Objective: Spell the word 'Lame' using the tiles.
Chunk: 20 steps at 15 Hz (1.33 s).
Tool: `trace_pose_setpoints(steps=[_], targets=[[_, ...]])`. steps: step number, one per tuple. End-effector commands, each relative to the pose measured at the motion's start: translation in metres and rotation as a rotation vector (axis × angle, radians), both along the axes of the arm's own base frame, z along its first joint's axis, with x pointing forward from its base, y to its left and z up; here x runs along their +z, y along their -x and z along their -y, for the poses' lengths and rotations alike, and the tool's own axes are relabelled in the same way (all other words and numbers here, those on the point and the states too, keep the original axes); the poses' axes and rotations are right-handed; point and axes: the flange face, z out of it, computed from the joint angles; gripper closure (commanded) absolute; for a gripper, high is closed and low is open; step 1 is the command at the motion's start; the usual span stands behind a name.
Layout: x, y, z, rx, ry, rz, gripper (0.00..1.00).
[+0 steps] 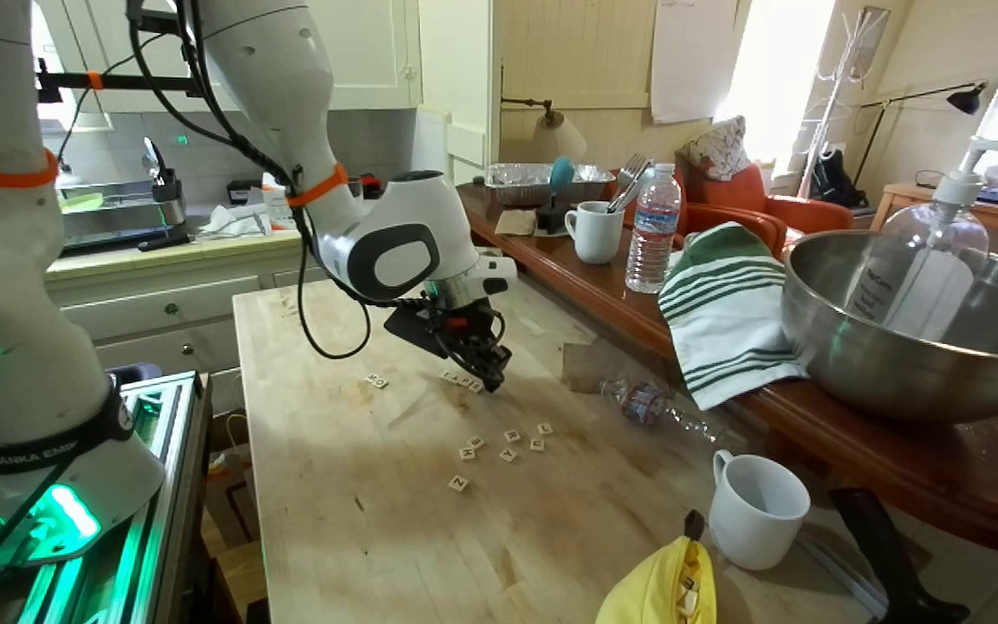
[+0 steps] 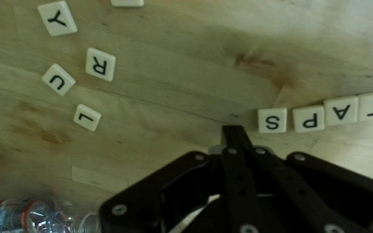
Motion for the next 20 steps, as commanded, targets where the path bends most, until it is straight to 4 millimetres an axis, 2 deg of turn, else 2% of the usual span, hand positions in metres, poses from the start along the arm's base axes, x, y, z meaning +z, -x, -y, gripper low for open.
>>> trace_pose_setpoints(steps=[1, 6, 13, 20], targets=[[0.000, 0.012, -0.012, 0.013, -0.017, -0.009, 1.00], [0.001, 0.018, -0.023, 0.035, -0.027, -0.002, 1.00], [0.013, 0.020, -0.020, 0.030, -0.028, 0.031, 1.00], [0.008, 0.025, -0.028, 0.052, -0.027, -0.004, 1.00]])
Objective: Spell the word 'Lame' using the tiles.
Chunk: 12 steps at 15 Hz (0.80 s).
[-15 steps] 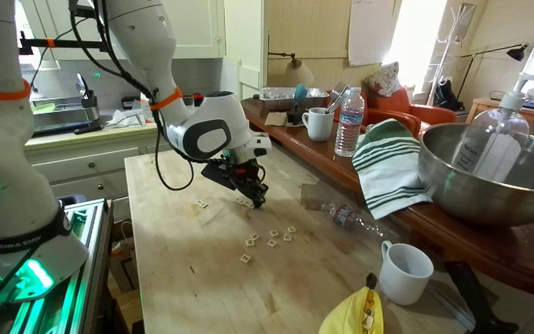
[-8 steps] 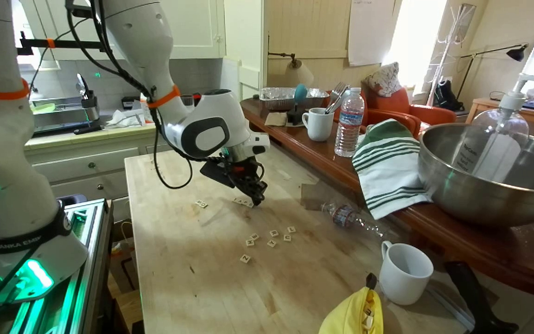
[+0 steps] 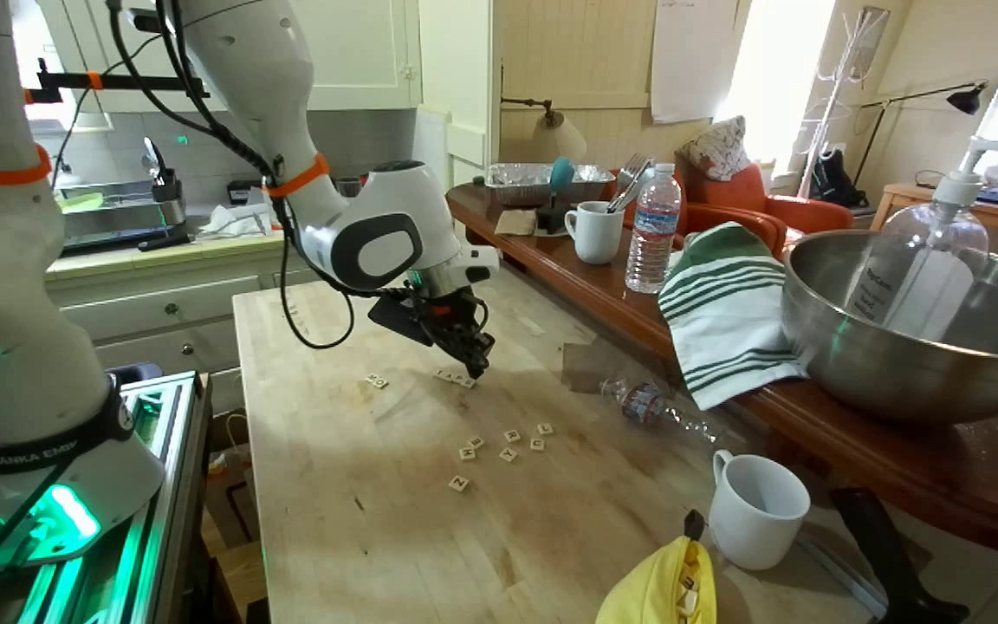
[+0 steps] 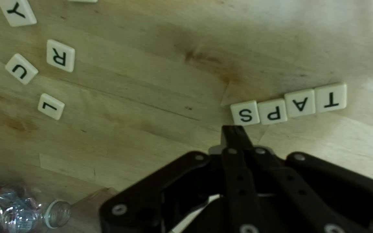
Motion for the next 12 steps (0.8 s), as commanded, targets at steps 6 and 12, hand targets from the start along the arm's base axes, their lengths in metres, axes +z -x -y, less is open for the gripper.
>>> trace_pose_setpoints(steps=[6, 12], targets=[[-0.010, 0.005, -0.003, 0.004, -0.006, -0.025, 1.00], [-0.020, 0.001, -0.003, 0.003, -0.006, -0.039, 1.00]])
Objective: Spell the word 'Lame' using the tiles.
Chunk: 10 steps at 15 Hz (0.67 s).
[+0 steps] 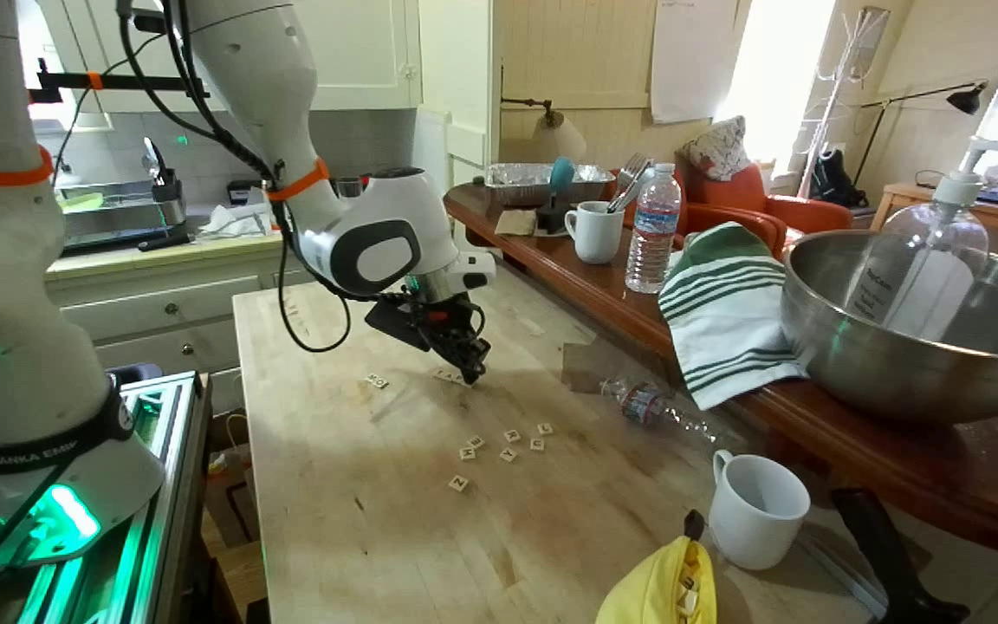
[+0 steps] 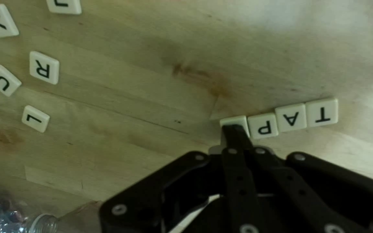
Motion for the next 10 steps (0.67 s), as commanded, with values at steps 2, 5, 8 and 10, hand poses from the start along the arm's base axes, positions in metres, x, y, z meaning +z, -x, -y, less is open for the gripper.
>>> trace_pose_setpoints(steps=[2, 5, 8, 10], targets=[[-0.010, -0.005, 0.003, -0.005, 0.003, -0.017, 1.00], [-0.012, -0.012, 0.014, -0.028, 0.018, -0.020, 1.00], [-0.010, -0.019, 0.035, -0.070, 0.032, -0.010, 1.00], [-0.010, -0.022, 0.052, -0.104, 0.043, -0.011, 1.00]])
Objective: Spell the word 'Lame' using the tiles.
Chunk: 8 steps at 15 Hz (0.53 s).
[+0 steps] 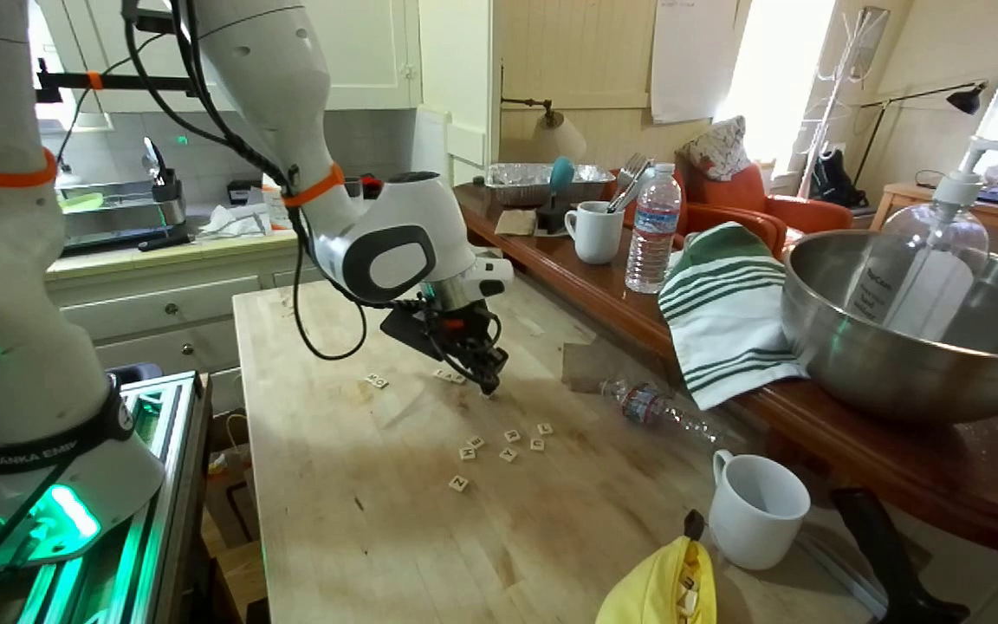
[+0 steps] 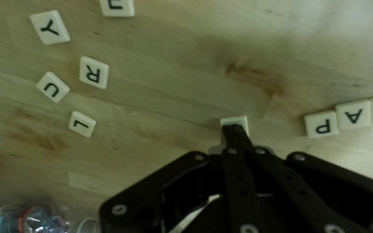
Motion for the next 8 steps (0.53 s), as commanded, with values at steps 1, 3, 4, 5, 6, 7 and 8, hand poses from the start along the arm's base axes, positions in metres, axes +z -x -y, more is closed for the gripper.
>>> trace_pose_setpoints(steps=[1, 3, 4, 5, 6, 7, 8], targets=[[-0.010, -0.007, 0.029, -0.062, 0.027, -0.025, 1.00], [-0.009, -0.009, 0.048, -0.097, 0.043, -0.023, 1.00], [-0.010, -0.009, 0.056, -0.113, 0.048, -0.024, 1.00], [-0.010, -0.008, 0.064, -0.130, 0.055, -0.030, 1.00], [-0.011, -0.008, 0.071, -0.144, 0.061, -0.034, 1.00], [-0.011, -0.007, 0.079, -0.160, 0.070, -0.040, 1.00], [-0.011, -0.007, 0.086, -0.176, 0.077, -0.046, 1.00]])
